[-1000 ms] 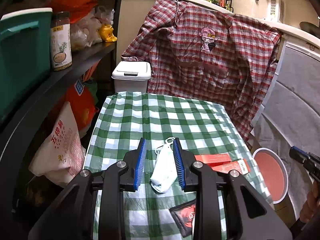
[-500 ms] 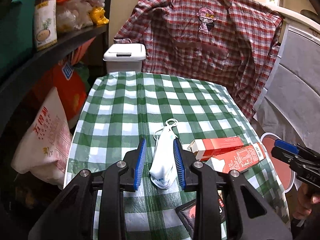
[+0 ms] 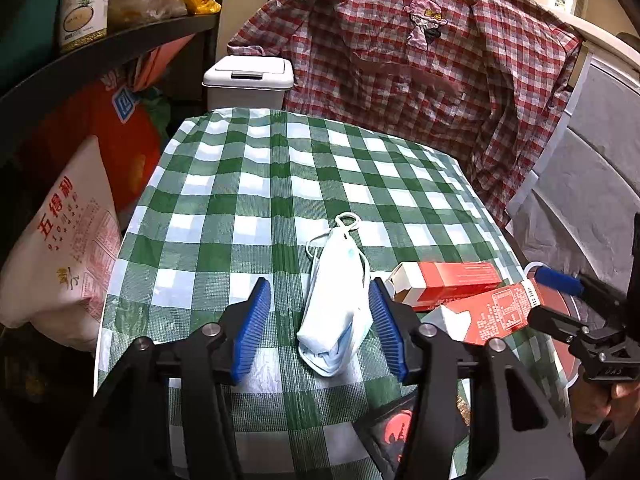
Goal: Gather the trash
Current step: 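Grasp the white mask with the left gripper while the right gripper grasps a red carton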
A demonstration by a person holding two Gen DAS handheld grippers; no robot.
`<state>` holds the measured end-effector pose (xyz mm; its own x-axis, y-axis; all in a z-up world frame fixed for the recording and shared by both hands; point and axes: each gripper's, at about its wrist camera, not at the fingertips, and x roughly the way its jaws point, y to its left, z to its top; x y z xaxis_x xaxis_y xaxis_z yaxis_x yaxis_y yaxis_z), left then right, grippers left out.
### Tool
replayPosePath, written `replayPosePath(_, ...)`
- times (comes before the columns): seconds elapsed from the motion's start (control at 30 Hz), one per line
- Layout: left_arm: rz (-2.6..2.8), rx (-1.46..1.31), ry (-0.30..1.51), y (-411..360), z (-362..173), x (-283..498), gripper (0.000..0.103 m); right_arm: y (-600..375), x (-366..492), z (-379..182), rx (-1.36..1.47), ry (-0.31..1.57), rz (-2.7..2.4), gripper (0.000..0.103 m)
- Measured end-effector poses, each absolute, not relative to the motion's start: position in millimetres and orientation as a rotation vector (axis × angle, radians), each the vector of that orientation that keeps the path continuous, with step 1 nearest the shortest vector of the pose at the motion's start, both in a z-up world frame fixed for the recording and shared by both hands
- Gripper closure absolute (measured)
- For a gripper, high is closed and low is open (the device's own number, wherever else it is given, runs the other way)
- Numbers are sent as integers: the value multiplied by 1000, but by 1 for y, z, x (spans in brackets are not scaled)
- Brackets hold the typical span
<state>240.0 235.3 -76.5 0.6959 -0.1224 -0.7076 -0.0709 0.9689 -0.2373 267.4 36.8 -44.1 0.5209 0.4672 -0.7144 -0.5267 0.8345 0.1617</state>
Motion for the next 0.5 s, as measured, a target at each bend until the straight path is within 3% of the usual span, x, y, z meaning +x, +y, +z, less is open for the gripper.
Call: replayPosePath(0.5,-46,-239,891,227,-103,258,49,61,265,-69,-280,863,753,28)
